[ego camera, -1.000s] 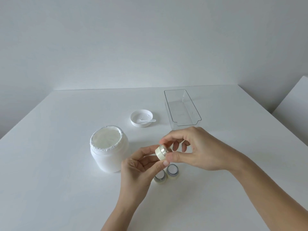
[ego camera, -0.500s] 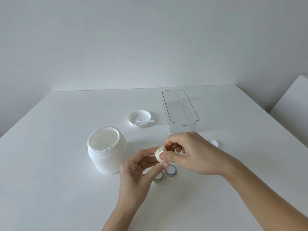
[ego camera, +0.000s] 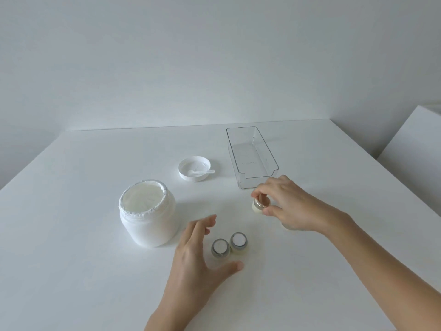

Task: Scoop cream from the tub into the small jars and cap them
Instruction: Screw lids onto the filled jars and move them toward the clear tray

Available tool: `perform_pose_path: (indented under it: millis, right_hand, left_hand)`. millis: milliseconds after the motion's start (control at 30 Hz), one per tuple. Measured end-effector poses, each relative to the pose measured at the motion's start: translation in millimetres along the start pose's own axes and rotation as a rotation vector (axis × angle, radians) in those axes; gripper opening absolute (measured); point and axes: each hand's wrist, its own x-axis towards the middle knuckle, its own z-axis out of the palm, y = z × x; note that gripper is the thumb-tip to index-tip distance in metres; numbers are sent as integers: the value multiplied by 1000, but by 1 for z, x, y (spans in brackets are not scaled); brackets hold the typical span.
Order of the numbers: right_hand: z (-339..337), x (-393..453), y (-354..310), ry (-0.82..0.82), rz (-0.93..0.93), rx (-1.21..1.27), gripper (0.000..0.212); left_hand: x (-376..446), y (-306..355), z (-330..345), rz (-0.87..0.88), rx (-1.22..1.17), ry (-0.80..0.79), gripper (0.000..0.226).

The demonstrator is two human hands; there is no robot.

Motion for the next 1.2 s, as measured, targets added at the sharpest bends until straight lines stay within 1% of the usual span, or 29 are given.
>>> perform_pose_path:
  millis: [100,200,267,333,400,500,567,633,733,800,867,967,1067,1200]
  right_hand:
    - [7,0,1,-40,2,-57,32]
    - [7,0,-2,-41,23,-67,36]
    - [5,-2,-2,-44,37,-61,45]
    - [-2,-8,3,-27,73,-64,58]
    - [-10,-19,12,-3,126,-93,63]
    - [-10,-35,19,-85,173,-167,61]
    - [-3,-40,20,-118,171,-196,54]
    - [1,-43,19,-85,141,-218,42]
    - [3,-47,18,-35,89,-273,35]
    - [3,-52,15,-1,72,-211,29]
    - [2,-58,6,43,63,-24,24]
    - [1,-62,-18,109,-40,180,24]
    - [3,-58,-43,106,-126,249,27]
    - [-2,-51,-56,91,-143,251,27]
  left_hand:
    - [-5,-3,4,-40,93,1,72]
    - [-4,-1,4,-70,111,23,62]
    - [-4,-1,5,-71,115,24,56]
    - [-3,-1,5,-59,124,33,51]
    - [-3,-2,5,-46,119,46,48]
    - [-4,-4,3,-65,103,34,49]
    - [-5,-4,2,-82,44,47,51]
    - [-5,-3,1,-119,-71,79,52]
    - [-4,0,0,-142,-222,122,57]
    - [-3,2,-2,-131,-286,134,56]
    - [-2,5,-5,-129,-377,139,50]
    - [1,10,-5,-135,-520,104,43]
    - [4,17,-4,-131,-673,46,37]
    - [5,25,-2,-82,-687,-19,34]
